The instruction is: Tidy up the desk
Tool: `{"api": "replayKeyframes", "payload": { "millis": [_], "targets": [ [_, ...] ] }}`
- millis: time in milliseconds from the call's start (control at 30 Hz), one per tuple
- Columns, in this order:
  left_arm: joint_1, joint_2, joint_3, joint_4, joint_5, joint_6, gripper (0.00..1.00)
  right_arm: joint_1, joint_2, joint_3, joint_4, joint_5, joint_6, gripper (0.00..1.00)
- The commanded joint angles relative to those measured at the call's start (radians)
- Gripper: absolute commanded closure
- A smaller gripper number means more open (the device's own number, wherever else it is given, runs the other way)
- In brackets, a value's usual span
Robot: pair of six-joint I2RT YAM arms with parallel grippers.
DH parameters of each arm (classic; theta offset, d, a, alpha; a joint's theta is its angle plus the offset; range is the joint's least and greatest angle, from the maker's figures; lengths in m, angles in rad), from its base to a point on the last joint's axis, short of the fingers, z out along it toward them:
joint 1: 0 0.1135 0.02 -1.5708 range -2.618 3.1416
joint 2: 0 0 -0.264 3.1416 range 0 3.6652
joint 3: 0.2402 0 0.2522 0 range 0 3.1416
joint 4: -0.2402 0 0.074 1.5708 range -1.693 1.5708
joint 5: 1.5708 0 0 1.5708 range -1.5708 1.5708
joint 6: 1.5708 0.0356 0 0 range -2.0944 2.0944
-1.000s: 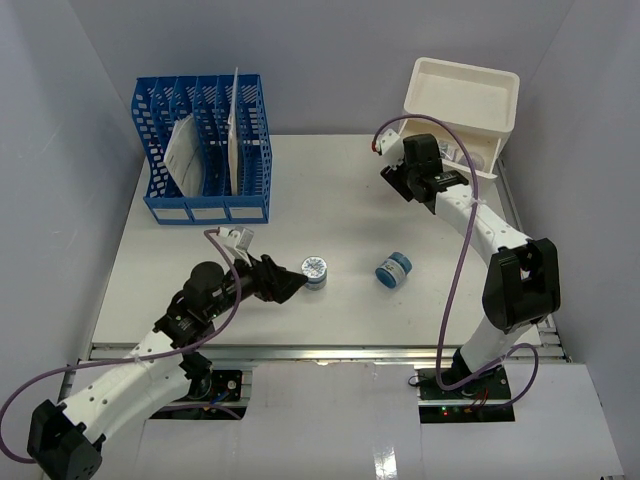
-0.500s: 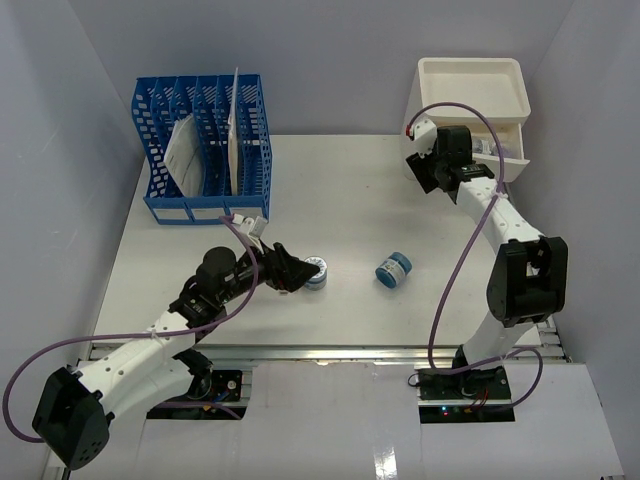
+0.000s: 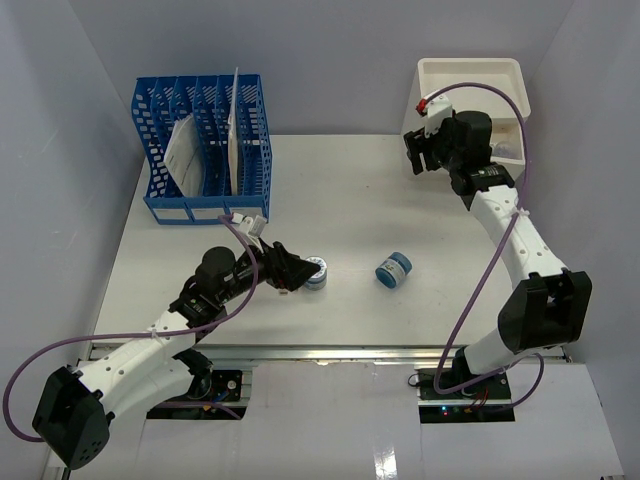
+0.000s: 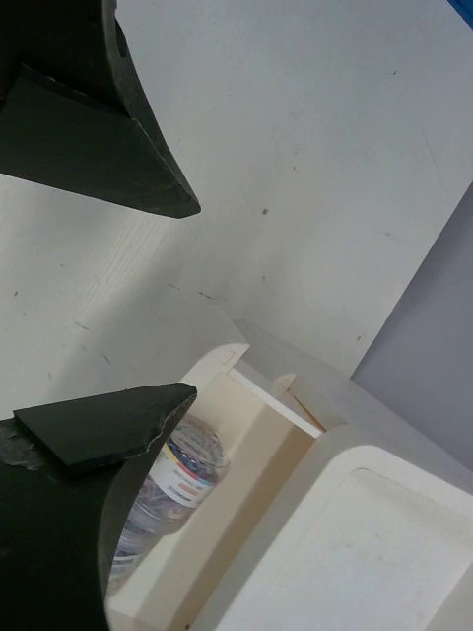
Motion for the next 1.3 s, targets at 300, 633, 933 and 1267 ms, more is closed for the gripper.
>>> {"api": "replayKeyframes", "payload": {
  "millis": [300,633,933,1267],
  "targets": [
    [0.005,-0.072,-0.002,-0.009,-0.009,0.006,0.02,0.046,0.242,0.309,0.034,0.470,0.348,0.30],
    [0.005,-0.114,-0.022,-0.024,-0.023,0.014,0.02,0.046,0.317,0.287,0.020,0.481,0.380,0.38],
    [0.005,-0.130,-0.031,-0.048,-0.036,0.010,0.02,0.033,0.451,0.378,0.021,0.480,0.373,0.42],
    [0.005,-0.126,-0.011,-0.089,-0.053,0.022,0.02,0.012,0.551,0.466,0.021,0.367,0.356,0.66]
  ]
}}
